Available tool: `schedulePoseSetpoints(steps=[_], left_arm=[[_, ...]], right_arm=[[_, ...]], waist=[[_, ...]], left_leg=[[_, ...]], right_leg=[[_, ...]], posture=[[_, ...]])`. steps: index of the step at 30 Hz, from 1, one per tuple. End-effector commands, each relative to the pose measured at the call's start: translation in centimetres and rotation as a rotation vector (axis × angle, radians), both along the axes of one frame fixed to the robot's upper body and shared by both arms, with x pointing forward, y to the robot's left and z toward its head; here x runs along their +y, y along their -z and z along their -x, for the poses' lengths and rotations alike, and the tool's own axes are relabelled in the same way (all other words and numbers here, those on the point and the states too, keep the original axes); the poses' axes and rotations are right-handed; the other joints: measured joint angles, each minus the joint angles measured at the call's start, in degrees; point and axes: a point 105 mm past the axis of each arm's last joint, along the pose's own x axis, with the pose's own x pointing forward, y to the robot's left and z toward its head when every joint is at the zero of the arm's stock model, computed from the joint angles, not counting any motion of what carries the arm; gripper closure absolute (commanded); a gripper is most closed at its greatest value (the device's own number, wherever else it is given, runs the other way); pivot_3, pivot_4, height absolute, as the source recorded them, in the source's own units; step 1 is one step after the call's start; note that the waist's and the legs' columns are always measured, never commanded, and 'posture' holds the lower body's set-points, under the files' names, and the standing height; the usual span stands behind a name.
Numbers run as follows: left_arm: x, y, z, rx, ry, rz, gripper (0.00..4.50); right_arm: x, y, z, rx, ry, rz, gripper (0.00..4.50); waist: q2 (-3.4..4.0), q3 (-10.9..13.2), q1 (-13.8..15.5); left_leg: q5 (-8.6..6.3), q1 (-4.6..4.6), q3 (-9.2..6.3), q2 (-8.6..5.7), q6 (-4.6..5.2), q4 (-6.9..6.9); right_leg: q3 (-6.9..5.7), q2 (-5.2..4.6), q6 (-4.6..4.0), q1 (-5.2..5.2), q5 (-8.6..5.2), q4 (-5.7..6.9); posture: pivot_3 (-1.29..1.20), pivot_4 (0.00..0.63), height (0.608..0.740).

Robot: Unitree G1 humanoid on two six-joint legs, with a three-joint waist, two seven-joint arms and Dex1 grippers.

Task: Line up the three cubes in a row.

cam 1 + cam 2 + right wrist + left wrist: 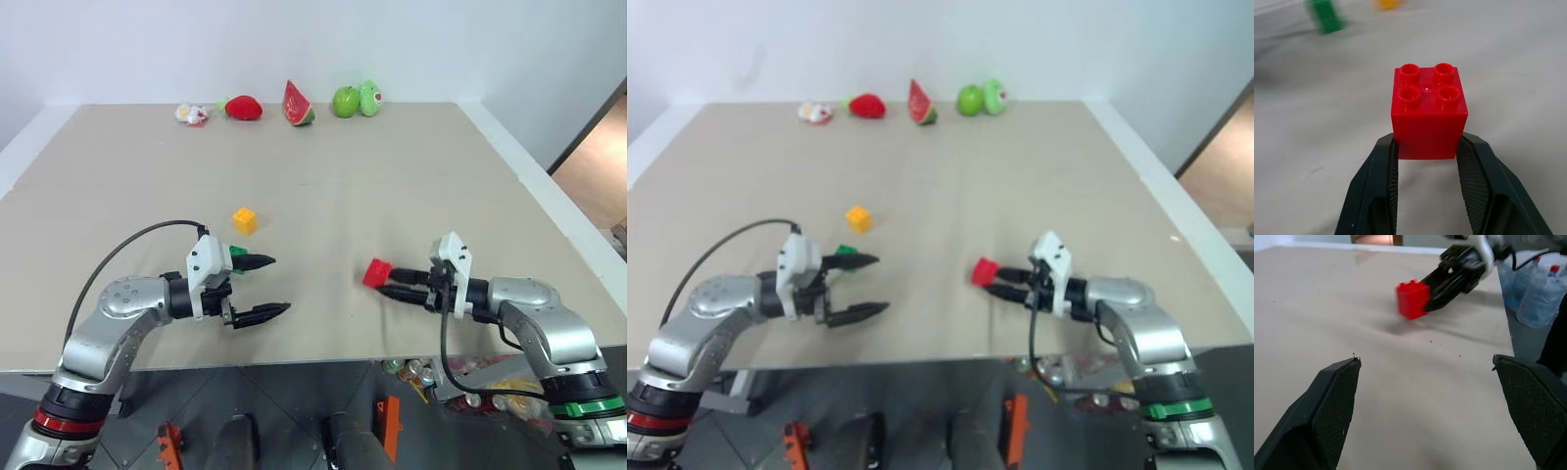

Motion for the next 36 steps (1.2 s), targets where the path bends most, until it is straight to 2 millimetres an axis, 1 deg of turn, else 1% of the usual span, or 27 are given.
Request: schedulePoseSetpoints(steps=[1, 4, 8, 11, 16, 24, 36], left_arm=[[0.8, -0.6, 0.7, -0.011, 0.019, -0.015, 0.00], [1.8, -0.3, 0.9, 0.012, -0.014, -0.028, 0.00], [2.5, -0.1, 1.4, 0.022, -0.040, -0.038, 0.00], [3.0, -0.2, 1.8, 0.025, -0.059, -0.046, 0.00], [3.9, -0.6, 2.2, 0.018, -0.112, -0.055, 0.00], [4.8, -0.9, 3.0, 0.022, -0.161, -0.060, 0.00], [4.5, -1.0, 2.9, 0.027, -0.177, -0.047, 0.00]], right_arm=[[0.3, -1.4, 0.0, -0.026, -0.150, 0.011, 3.35], [1.0, -1.1, -1.2, -0.060, -0.221, 0.059, 3.35], [2.1, -0.8, -1.7, -0.096, -0.322, 0.073, 3.35], [2.4, -0.7, -1.9, -0.102, -0.376, 0.092, 3.35], [1.8, 0.0, -2.2, -0.127, -0.455, 0.179, 3.35], [0.5, 0.3, -2.2, -0.128, -0.493, 0.229, 3.35], [0.0, -0.1, -2.3, -0.107, -0.499, 0.233, 3.35]], waist=[[0.00, 0.0, -0.1], [-0.01, 0.0, -0.5], [-0.01, 0.0, -0.2], [-0.01, 0.0, 0.0], [-0.01, 0.0, 0.0], [0.00, 0.0, 0.0], [0.00, 0.0, 0.0]], left_leg=[[0.00, 0.06, 0.01, 0.02, 0.00, 0.03], [0.00, 0.10, 0.00, 0.03, 0.00, 0.07], [0.01, 0.10, -0.02, 0.10, 0.01, 0.06], [0.01, 0.03, -0.01, 0.11, 0.00, 0.05], [-0.01, 0.01, 0.01, 0.09, -0.03, 0.04], [-0.01, 0.06, 0.02, 0.10, -0.02, 0.04], [-0.01, 0.07, 0.02, 0.10, -0.03, 0.04]], right_leg=[[0.00, 0.00, -0.08, 0.00, 0.06, 0.00], [-0.01, 0.02, -0.18, -0.03, 0.18, 0.00], [-0.04, 0.10, -0.21, -0.05, 0.24, 0.01], [-0.04, 0.10, -0.19, -0.08, 0.19, 0.00], [-0.03, 0.07, -0.16, -0.08, 0.13, -0.01], [-0.02, 0.07, -0.21, -0.07, 0.16, 0.01], [-0.02, 0.06, -0.22, -0.07, 0.17, 0.01]], posture=[[0.00, 0.150, 0.740], [0.00, 0.150, 0.740], [0.00, 0.150, 0.740], [0.00, 0.150, 0.740], [0.00, 0.150, 0.740], [0.00, 0.150, 0.740], [0.00, 0.150, 0.740]])
